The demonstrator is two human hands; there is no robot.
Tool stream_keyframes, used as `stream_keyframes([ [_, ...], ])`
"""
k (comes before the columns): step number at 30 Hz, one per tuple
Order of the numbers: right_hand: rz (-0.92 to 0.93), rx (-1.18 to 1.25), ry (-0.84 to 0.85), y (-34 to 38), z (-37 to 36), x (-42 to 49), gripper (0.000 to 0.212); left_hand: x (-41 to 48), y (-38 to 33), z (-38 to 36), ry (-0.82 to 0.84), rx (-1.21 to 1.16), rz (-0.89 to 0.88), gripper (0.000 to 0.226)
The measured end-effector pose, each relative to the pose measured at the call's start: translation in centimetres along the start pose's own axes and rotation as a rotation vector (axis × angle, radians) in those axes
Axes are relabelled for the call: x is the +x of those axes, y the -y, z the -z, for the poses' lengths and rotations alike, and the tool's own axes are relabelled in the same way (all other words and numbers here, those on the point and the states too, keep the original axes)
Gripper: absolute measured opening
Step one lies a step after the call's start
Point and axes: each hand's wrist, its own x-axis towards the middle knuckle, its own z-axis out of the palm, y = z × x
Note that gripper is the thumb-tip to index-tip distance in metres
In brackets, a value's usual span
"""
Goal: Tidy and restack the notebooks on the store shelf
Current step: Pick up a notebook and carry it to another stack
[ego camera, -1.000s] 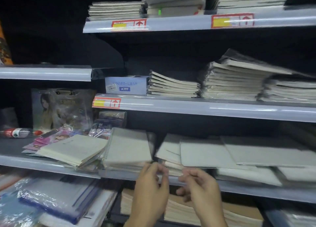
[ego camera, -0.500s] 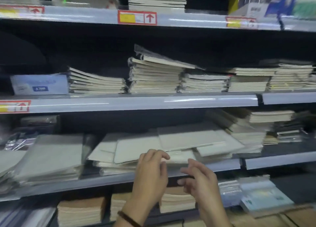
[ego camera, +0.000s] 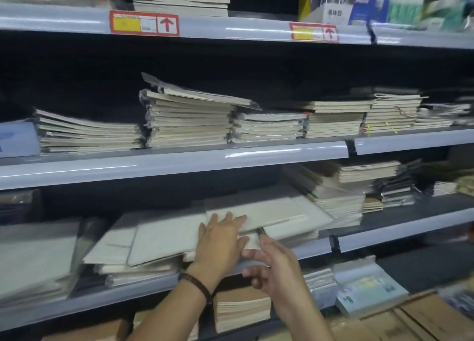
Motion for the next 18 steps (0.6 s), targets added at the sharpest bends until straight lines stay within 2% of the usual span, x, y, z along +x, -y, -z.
stream_keyframes([
  [4,-0.016,0.039,-0.010,-0.2,-0.1,0.2,0.024,-0.3,-1.7,0.2,-0.127,0.157,0.078,0.042],
  [7,-0.016,0.060,-0.025,-0.1,-0.2,0.1,0.026,-0.5,-2.0,0.7,-0.202,0.189,0.067,0.032],
  [11,0.002,0.100,-0.018,0.2,-0.3,0.1,0.032,-1.1,-1.9,0.8,-0.398,0.114,-0.046,0.020],
  [14,0.040,0.097,-0.005,0.4,-0.1,-0.3,0.032,-2.9,-2.6,0.8,-0.501,-0.029,-0.125,0.016],
  [18,0.074,0.034,-0.010,0.1,-0.2,-1.2,0.034,-5.5,-3.8,1.5,-0.480,-0.166,-0.102,0.020],
])
